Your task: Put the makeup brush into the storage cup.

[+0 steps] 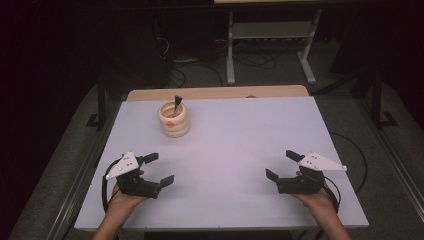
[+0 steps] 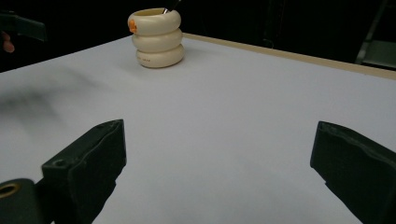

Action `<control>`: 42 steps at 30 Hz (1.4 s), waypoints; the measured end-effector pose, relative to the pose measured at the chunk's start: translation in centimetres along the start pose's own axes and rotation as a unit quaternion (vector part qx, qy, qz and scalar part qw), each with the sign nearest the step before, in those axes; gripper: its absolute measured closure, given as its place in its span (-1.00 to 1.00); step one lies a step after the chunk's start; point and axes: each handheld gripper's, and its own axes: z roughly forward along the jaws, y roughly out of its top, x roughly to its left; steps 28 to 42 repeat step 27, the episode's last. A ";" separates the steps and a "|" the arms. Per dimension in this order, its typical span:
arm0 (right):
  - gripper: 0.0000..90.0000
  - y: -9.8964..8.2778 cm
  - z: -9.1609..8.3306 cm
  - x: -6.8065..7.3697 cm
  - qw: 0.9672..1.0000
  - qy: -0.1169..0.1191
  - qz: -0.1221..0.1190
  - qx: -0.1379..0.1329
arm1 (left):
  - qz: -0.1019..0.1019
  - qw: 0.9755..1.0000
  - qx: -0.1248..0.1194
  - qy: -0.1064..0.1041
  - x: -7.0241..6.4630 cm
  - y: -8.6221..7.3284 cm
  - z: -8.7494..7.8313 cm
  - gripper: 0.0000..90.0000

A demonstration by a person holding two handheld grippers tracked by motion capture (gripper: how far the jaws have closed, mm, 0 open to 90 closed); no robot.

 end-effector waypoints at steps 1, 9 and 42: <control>-0.94 0.0 0.0 0.0 1.000 0.000 0.000 0.000 | 0.001 1.000 -0.002 0.001 0.0 -0.1 -0.1 -0.96; -0.94 0.0 0.0 -0.1 1.000 0.001 -0.001 -0.003 | -0.003 1.000 -0.007 0.007 0.1 -0.9 -1.0 -0.96; -0.94 -0.2 0.0 -0.1 1.000 0.006 -0.005 0.001 | -0.011 1.000 -0.008 0.008 0.5 -1.3 -1.1 -0.96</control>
